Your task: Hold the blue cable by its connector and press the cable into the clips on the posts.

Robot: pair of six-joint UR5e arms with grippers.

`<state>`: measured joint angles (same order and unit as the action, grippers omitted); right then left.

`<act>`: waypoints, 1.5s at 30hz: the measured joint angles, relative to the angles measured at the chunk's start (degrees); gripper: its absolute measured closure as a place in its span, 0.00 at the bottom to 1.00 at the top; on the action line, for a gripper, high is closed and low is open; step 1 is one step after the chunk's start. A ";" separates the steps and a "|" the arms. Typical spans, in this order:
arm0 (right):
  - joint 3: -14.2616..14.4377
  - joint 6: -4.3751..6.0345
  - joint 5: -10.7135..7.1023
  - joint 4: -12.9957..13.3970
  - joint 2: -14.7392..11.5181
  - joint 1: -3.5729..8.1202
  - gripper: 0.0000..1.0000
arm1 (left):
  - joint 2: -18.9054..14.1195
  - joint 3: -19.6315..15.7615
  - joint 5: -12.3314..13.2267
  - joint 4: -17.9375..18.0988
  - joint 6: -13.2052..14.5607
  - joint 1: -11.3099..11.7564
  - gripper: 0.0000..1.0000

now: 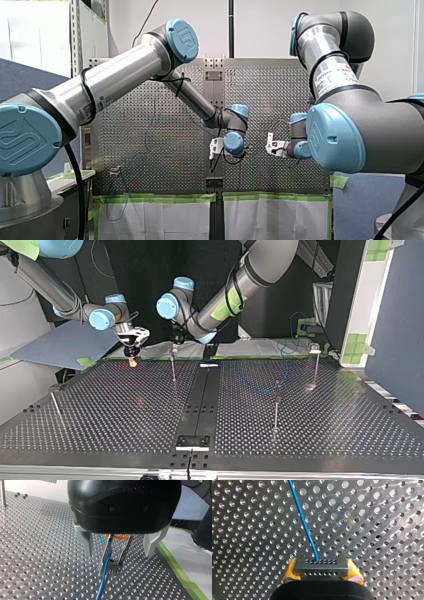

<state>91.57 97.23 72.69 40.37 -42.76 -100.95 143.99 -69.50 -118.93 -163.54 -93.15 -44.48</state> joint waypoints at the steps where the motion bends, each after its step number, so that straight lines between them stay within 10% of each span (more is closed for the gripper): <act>1: 0.01 0.00 0.00 0.00 0.00 0.00 1.00 | 0.00 0.00 -0.01 -0.04 0.00 -0.03 0.00; 45: -0.02 -0.20 0.30 -2.06 -0.01 0.01 1.00 | -19.65 -19.67 -5.59 18.21 -9.48 -1.02 0.00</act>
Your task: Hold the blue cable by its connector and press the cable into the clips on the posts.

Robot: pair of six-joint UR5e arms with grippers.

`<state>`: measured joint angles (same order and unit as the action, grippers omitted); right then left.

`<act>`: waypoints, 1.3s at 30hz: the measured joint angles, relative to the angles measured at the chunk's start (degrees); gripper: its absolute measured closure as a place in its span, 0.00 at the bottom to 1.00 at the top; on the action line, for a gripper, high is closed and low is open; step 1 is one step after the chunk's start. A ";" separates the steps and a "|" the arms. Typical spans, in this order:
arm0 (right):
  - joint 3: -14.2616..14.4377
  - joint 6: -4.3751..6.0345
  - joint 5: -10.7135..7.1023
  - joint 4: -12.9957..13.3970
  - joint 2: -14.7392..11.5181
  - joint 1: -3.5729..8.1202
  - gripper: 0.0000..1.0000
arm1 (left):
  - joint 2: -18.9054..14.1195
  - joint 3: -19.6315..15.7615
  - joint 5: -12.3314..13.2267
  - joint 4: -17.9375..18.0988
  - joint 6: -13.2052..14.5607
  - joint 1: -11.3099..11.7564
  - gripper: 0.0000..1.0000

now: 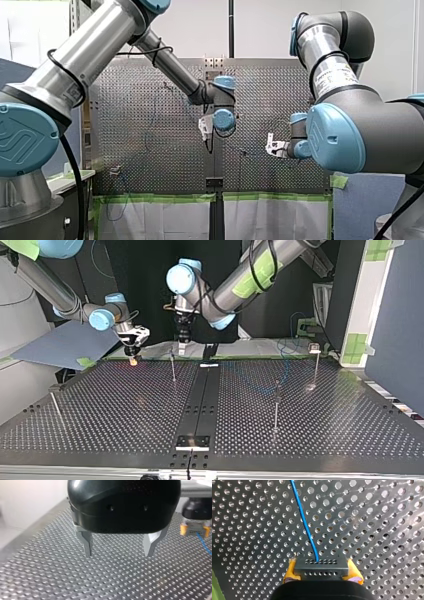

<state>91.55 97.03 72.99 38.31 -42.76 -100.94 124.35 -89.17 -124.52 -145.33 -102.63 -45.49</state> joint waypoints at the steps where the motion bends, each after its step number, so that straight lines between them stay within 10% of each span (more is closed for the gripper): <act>1: 0.00 -0.02 0.12 -0.10 -0.01 0.00 1.00 | -0.58 -0.57 -0.02 0.56 -0.08 -0.04 0.00; 39: 0.05 -1.83 4.72 -4.11 -1.93 0.03 1.00 | -19.75 -19.75 -0.16 14.20 -4.19 -0.43 0.00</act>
<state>91.60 95.20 77.71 34.20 -44.69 -100.90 104.60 -108.92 -124.68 -131.13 -106.82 -45.92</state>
